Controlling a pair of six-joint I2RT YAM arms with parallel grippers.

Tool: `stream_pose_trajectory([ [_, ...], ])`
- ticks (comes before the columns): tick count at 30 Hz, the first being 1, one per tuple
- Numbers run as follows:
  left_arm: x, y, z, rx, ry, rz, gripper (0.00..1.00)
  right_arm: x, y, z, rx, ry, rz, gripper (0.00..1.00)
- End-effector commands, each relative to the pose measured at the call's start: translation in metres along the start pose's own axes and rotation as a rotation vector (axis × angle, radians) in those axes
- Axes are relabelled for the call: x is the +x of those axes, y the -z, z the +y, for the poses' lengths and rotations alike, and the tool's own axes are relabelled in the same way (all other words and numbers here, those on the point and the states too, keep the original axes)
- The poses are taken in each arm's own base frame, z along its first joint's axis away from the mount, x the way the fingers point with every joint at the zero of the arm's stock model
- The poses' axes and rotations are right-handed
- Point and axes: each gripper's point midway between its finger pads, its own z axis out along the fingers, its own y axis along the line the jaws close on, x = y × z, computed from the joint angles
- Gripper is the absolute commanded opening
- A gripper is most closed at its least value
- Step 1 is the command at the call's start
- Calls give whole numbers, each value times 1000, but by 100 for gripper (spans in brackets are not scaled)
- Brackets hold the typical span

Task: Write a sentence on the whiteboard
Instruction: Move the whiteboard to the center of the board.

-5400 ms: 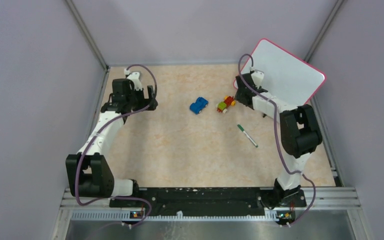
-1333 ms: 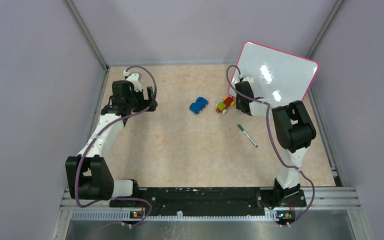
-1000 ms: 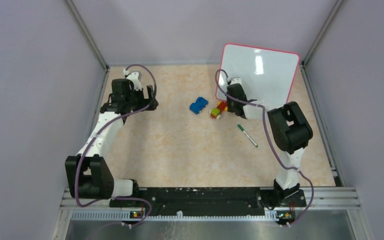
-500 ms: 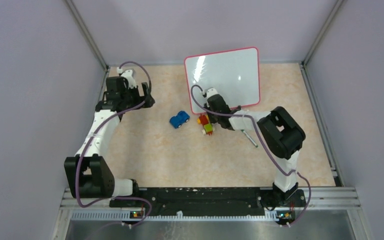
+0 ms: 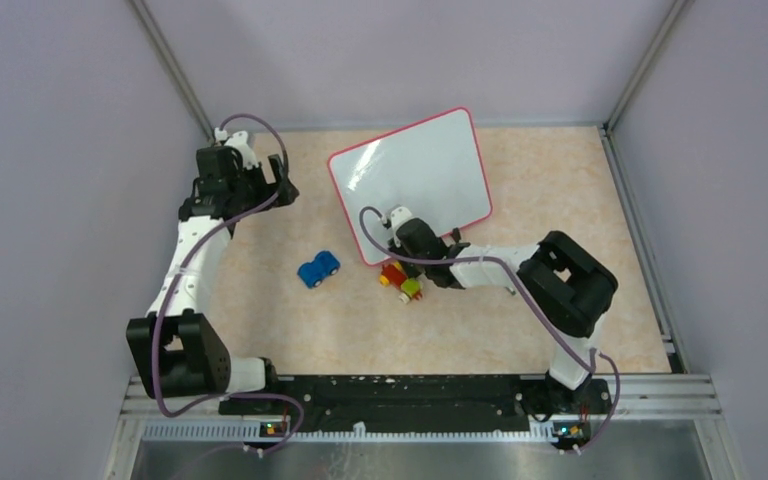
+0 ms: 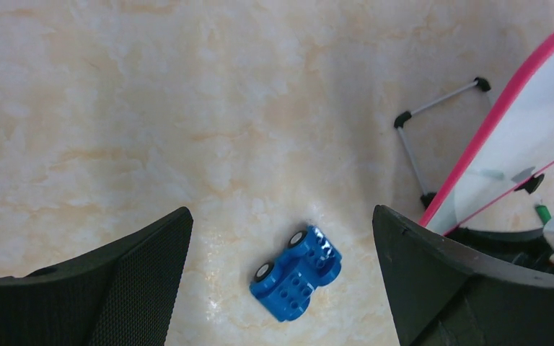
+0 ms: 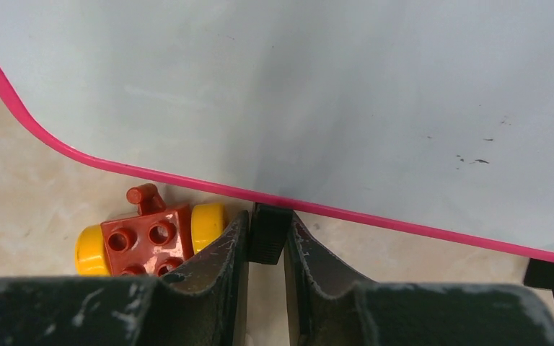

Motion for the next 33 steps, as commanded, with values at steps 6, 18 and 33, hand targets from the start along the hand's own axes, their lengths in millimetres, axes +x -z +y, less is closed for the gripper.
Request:
stream_pose_trajectory([
  [6,-58,30,-3,-7,34,-141,99,23,28,50,-139,106,39,0],
  [18,-68,37,-9,19,41,-158,99,52,52,76,-210,190,77,0],
  [33,-75,45,-9,2,42,-182,99,85,64,107,-240,199,156,0],
])
